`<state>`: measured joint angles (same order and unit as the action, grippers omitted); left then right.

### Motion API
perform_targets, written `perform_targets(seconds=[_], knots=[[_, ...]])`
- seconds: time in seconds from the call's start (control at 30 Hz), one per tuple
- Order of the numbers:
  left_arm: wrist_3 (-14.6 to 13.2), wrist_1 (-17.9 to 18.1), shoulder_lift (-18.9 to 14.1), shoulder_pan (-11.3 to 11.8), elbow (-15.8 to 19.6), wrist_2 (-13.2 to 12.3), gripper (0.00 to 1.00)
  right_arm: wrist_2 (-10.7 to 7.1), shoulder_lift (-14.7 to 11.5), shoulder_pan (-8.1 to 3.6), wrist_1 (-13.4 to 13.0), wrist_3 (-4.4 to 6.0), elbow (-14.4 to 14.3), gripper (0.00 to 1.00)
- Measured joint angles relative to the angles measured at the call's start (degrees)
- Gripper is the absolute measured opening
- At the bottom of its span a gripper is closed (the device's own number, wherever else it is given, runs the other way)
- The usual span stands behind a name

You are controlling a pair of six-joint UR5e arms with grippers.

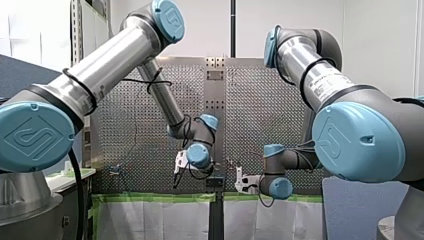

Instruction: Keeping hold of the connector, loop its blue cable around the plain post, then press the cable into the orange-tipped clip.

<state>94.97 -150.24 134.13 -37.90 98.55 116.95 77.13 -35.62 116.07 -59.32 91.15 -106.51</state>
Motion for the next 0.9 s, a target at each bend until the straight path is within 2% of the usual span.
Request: perform_targets(seconds=[0.17,0.3,0.43,0.57,0.77,0.9], knots=[[2.03,-2.93,-2.89,-0.05,-1.36,2.75,1.00,-0.35,1.86,-0.01,0.81,-0.85,1.52,0.00],[0.98,-4.91,-4.87,-0.07,-2.98,4.41,1.00,-0.37,3.87,-0.01,2.98,-2.66,3.03,0.00],[-0.41,-6.81,-6.78,0.01,-4.82,3.88,1.00,-0.39,4.47,-0.06,4.54,-3.56,3.55,0.00],[-1.45,-9.08,-9.08,0.15,-7.11,2.76,1.00,-0.32,4.58,-0.08,4.65,-4.38,3.68,0.00],[-3.25,-12.51,-11.82,0.86,-10.53,3.58,1.00,0.57,4.55,-0.08,5.84,-7.28,3.38,0.00],[-4.01,-14.71,-11.51,1.49,-12.56,3.96,1.00,0.90,4.54,0.25,5.92,-9.62,2.27,0.00]])
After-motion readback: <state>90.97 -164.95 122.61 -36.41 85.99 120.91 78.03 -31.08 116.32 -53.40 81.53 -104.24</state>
